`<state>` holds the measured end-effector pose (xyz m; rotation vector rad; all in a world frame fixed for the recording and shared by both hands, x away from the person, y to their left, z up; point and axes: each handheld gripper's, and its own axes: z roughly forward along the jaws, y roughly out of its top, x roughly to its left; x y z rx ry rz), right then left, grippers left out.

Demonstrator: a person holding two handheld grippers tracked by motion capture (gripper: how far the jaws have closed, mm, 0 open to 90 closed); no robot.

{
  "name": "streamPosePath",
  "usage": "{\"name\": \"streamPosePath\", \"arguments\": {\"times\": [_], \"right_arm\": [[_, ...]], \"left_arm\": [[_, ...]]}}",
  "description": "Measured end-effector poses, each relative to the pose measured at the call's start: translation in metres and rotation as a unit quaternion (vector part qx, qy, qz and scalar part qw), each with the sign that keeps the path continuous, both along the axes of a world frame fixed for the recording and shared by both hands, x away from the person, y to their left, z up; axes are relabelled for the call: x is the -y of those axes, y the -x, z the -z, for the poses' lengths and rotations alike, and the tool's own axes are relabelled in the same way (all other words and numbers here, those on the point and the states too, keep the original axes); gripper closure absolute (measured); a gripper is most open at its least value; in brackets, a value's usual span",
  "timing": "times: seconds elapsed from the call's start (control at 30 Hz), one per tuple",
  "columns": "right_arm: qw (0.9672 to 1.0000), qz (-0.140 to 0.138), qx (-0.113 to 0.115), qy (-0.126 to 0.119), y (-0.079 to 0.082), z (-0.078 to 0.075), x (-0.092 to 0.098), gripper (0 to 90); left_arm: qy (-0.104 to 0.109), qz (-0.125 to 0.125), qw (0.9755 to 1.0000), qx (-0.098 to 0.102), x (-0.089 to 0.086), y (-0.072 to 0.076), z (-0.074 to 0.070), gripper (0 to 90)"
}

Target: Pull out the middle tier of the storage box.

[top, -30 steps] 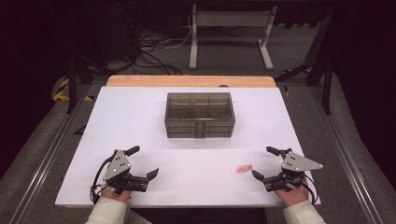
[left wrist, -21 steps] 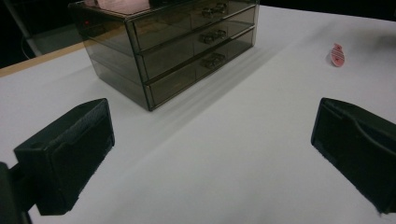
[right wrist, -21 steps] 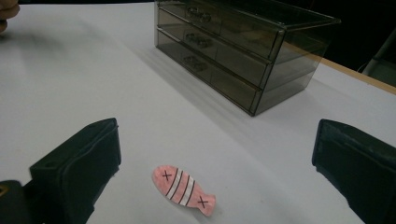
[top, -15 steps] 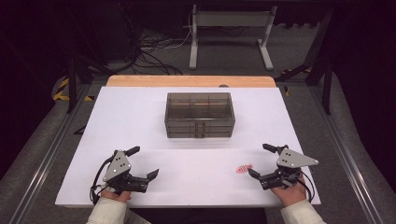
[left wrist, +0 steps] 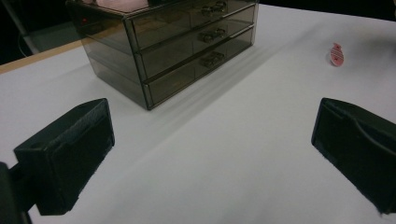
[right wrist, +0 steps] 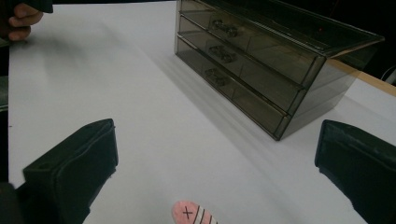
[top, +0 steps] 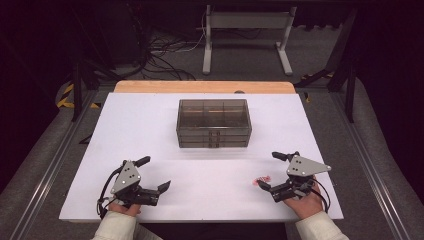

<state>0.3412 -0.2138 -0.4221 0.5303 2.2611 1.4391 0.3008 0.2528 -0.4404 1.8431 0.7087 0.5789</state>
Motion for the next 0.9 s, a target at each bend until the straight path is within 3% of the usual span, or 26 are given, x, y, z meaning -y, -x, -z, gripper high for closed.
{"name": "streamPosePath", "arguments": {"times": [0.3, 0.9], "right_arm": [[0.9995, -0.024, -0.012, 0.016, -0.003, -0.007, -0.015, 0.6], [0.9981, -0.059, 0.010, 0.015, -0.013, -0.018, -0.052, 0.5]], "left_arm": [[-0.006, -0.002, 1.0000, 0.002, 0.001, 0.001, 0.000, 0.5], [-0.010, 0.002, 1.0000, -0.002, 0.002, 0.000, 0.000, 0.5]]}}
